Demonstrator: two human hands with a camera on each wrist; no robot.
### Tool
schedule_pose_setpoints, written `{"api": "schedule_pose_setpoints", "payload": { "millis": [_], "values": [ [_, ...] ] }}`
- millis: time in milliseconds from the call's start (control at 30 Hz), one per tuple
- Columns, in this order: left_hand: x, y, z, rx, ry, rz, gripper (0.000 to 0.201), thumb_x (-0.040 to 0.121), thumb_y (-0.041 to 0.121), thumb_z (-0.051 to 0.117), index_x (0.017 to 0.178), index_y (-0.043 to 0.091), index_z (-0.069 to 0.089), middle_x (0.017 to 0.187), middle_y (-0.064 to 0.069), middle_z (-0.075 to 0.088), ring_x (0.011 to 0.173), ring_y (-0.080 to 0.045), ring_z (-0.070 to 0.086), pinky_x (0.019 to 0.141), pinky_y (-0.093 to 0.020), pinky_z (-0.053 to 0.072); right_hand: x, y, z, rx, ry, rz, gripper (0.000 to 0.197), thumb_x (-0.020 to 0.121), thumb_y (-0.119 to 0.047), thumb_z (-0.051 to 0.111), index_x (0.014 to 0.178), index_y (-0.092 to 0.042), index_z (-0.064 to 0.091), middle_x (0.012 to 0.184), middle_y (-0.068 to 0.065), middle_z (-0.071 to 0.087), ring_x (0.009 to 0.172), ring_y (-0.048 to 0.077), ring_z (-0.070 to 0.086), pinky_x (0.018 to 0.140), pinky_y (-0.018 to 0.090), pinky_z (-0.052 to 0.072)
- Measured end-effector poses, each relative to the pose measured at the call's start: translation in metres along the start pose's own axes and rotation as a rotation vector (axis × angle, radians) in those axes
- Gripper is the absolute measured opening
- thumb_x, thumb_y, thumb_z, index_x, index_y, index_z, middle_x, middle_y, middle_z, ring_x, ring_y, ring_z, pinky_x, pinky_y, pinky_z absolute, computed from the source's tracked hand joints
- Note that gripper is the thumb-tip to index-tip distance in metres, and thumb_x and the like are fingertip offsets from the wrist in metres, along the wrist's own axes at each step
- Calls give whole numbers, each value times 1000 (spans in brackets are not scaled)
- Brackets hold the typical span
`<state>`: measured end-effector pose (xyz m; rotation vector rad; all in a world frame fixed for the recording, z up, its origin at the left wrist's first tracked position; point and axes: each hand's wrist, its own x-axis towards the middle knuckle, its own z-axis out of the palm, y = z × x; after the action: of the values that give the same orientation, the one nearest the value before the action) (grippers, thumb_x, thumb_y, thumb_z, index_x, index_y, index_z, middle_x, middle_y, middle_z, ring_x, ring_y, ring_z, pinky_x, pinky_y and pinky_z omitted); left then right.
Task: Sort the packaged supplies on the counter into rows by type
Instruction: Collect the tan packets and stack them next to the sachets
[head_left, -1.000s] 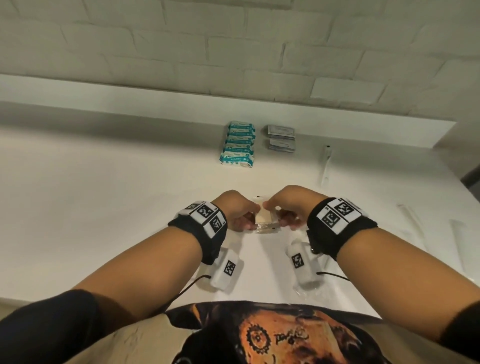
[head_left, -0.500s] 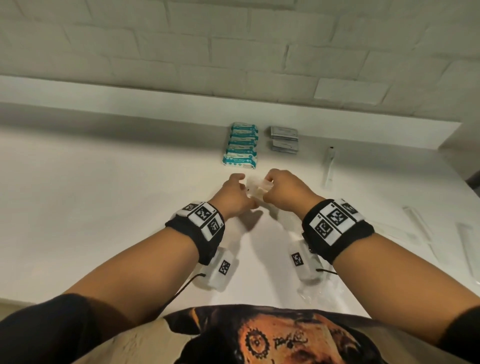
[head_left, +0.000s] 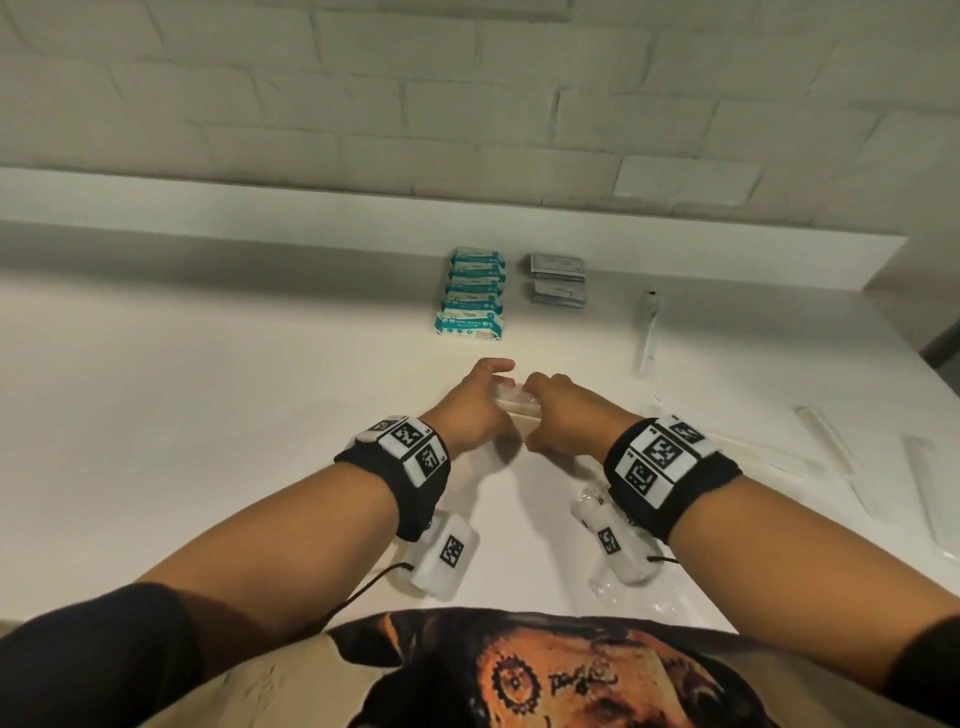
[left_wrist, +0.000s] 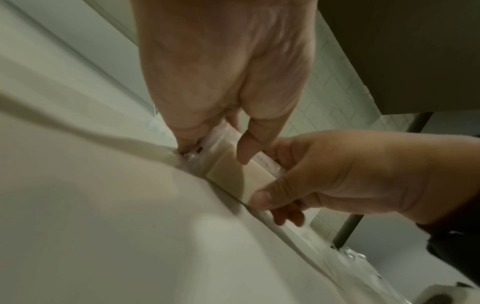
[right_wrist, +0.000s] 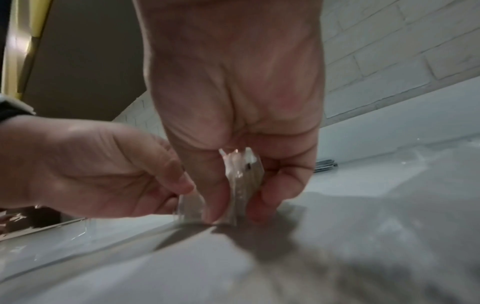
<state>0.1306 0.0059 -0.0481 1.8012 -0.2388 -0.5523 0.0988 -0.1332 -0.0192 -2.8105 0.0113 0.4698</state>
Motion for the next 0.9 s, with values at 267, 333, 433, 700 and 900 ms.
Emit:
{"api": "schedule_pose_setpoints", "payload": {
  "millis": [267, 333, 433, 700, 900],
  "values": [
    [-4, -4, 5, 24, 39, 67, 82, 76, -14, 67, 141, 17, 29, 122, -7, 43, 113, -23, 52, 97, -32, 46, 0, 4, 4, 17, 81, -106, 40, 82, -24, 67, 118, -14, 55, 110, 9, 60, 91, 25, 60, 77, 33, 49],
    [-5, -6, 5, 124, 17, 54, 78, 79, -9, 65, 141, 19, 28, 116, -8, 50, 106, -26, 58, 95, -33, 48, -1, 4, 7, 9, 64, -111, 41, 85, -23, 64, 123, -13, 52, 114, 10, 56, 94, 26, 60, 79, 33, 48],
    [-3, -7, 5, 185, 61, 56, 74, 80, -3, 68, 139, 19, 31, 110, -6, 53, 98, -21, 58, 91, -29, 47, -2, 3, 8, 14, 73, -110, 38, 88, -26, 61, 122, -12, 51, 115, 9, 53, 95, 27, 59, 80, 35, 48],
    [-4, -5, 0, 509, 90, 26, 69, 79, 13, 72, 136, 20, 35, 116, -3, 61, 104, -22, 61, 92, -28, 45, -7, 3, 12, -18, 77, -126, 32, 90, -24, 59, 118, -12, 51, 114, 8, 52, 91, 24, 57, 77, 34, 47],
    [9, 13, -5, 331, 217, 79, 53, 85, 20, 66, 133, 17, 43, 116, 1, 61, 103, -19, 60, 91, -31, 47, -1, 6, -19, 266, 192, -80, 23, 87, -21, 62, 106, -9, 57, 101, 8, 61, 84, 22, 60, 68, 32, 49]
  ]
}}
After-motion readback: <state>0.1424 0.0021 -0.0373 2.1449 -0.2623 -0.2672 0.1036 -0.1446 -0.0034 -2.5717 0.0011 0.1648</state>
